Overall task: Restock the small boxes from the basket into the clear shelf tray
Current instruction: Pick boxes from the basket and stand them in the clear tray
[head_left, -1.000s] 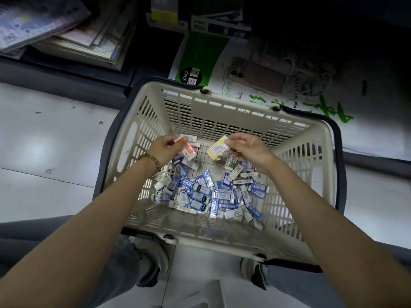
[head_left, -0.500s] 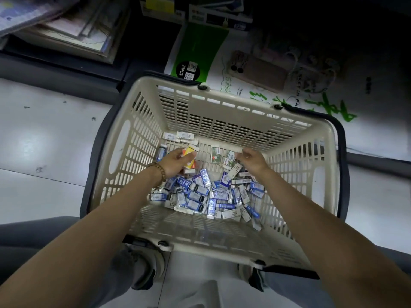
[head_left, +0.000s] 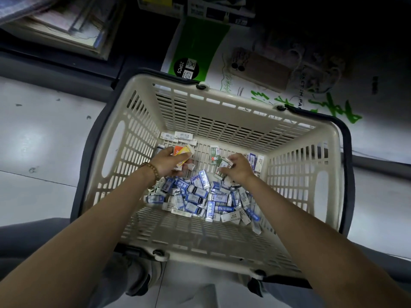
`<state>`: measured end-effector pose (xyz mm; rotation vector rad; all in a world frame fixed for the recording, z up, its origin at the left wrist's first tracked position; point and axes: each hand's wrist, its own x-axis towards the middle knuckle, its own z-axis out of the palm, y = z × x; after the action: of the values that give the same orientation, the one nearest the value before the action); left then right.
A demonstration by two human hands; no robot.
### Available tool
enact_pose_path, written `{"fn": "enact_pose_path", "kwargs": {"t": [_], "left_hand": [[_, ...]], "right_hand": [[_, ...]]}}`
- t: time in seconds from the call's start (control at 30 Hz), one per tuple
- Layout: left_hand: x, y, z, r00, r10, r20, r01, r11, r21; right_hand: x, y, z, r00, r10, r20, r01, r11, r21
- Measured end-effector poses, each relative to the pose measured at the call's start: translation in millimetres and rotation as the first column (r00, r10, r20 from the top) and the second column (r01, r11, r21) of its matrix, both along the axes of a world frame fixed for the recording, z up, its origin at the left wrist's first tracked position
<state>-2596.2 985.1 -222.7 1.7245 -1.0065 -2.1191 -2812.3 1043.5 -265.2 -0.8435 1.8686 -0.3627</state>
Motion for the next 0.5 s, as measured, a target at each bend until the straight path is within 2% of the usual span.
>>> {"fn": "enact_pose_path", "kwargs": {"t": [0.1,0.27,0.43,0.5], "left_hand": [[3,1,5,1.0,-0.001,-0.024,0.001,1.0,-0.001],[2,2,20,0.998,-0.062,-0.013,0.061,0.996,-0.066],[-7,-1,53,0.979,0.104,-0.176,-0.103,0.995,0.013],[-11,-6,76,0.982,0.02,-0.187,-0.025,0.999,-0.025]], "right_hand": [[-2,2,4,1.0,0.023,-0.008,-0.023,0.999,0.037],[-7,6,21,0.996,-0.045,0.074,0.044,0.999,0.014],[-14,2,71,0.964,-0.158,0.212,0.172,0.984,-0.047],[-20,-8,109,0.96,-0.114,0.255,0.135,0.988,-0.069]]}}
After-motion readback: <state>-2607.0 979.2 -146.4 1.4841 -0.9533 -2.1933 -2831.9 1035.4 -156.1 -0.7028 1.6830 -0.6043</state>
